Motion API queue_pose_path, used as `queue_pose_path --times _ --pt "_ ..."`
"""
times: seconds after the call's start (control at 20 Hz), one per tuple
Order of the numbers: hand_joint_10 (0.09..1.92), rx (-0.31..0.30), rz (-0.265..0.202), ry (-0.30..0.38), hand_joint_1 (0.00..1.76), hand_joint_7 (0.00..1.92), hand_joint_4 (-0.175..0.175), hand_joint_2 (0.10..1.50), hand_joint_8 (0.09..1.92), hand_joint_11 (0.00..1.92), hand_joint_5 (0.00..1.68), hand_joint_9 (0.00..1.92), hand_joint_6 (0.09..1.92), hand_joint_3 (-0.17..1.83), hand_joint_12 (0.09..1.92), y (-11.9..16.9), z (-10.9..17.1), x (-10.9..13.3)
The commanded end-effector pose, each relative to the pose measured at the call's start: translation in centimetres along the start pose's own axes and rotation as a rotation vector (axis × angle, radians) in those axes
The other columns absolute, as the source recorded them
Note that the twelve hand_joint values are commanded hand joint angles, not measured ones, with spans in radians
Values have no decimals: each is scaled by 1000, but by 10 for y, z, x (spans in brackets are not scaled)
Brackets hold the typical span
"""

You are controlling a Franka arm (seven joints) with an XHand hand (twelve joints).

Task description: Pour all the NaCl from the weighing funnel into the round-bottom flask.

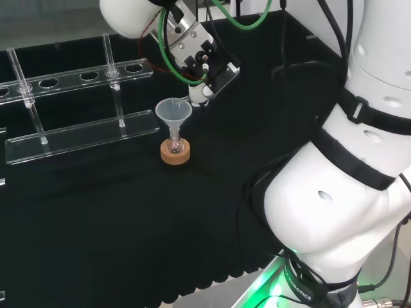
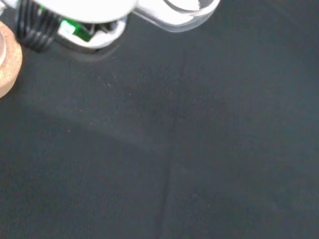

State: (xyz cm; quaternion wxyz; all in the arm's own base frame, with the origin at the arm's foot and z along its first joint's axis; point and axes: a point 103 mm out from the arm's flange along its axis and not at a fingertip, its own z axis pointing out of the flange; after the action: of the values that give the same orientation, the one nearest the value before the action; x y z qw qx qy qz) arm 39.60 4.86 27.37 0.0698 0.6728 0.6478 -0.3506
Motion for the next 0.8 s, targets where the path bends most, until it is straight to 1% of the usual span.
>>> queue_pose_path --times 0.05,0.25,0.65,0.7,0.8 --pt "465 0 2 -74 1105 506 175 730 673 597 1219 832 725 550 1202 3 -3 3" --pt "464 12 6 -93 1105 505 175 730 673 602 1219 830 726 550 1198 5 -3 4" --pt "462 11 1 -102 1105 504 175 731 673 608 1217 828 729 549 1190 8 0 0" --pt "462 4 -6 -107 1105 504 175 732 673 609 1217 828 729 549 1190 8 0 0" --pt "462 8 1 -113 1105 503 175 732 673 610 1217 827 730 549 1188 7 -1 2"
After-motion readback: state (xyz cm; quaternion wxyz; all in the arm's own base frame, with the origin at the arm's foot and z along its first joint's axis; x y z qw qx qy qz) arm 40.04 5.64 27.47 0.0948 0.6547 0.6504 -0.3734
